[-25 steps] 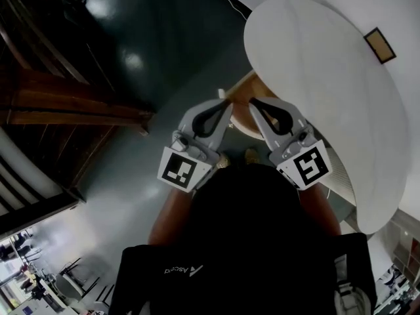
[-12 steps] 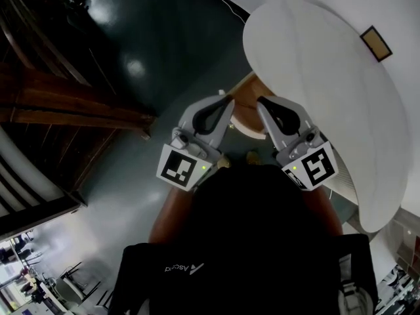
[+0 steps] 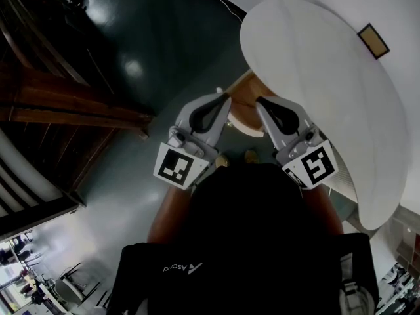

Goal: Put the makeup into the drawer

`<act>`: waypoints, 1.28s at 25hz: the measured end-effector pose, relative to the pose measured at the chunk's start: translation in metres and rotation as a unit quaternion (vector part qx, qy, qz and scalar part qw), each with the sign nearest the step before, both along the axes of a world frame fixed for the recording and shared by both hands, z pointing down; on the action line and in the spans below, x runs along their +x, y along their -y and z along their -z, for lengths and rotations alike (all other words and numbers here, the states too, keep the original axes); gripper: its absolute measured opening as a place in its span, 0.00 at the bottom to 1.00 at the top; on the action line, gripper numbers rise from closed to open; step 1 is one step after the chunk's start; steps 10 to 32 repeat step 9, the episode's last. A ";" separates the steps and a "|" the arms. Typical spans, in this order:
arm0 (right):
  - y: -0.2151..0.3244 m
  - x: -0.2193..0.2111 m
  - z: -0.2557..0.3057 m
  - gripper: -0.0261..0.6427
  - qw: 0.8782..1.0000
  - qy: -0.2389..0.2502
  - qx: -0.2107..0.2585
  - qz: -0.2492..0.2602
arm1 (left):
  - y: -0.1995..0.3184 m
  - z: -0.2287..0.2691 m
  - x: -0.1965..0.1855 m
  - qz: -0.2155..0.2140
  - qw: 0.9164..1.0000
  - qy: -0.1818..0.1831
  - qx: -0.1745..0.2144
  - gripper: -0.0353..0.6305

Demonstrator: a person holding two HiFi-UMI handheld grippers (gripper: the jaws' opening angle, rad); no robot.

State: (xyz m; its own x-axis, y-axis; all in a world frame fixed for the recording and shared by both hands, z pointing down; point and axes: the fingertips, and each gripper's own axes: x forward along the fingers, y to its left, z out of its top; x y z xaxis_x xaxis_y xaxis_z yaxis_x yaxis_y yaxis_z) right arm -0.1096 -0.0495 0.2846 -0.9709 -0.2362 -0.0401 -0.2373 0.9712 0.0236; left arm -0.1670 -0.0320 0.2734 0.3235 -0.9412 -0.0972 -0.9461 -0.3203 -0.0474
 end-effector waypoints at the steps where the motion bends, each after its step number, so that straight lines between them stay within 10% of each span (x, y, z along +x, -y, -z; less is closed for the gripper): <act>1: -0.001 0.000 0.000 0.04 1.000 -0.001 0.001 0.001 | -0.001 0.000 0.000 0.000 1.000 0.000 0.000 0.07; 32: -0.007 -0.004 0.003 0.04 1.000 -0.007 0.008 0.005 | -0.006 0.004 -0.003 0.001 1.000 0.000 0.002 0.07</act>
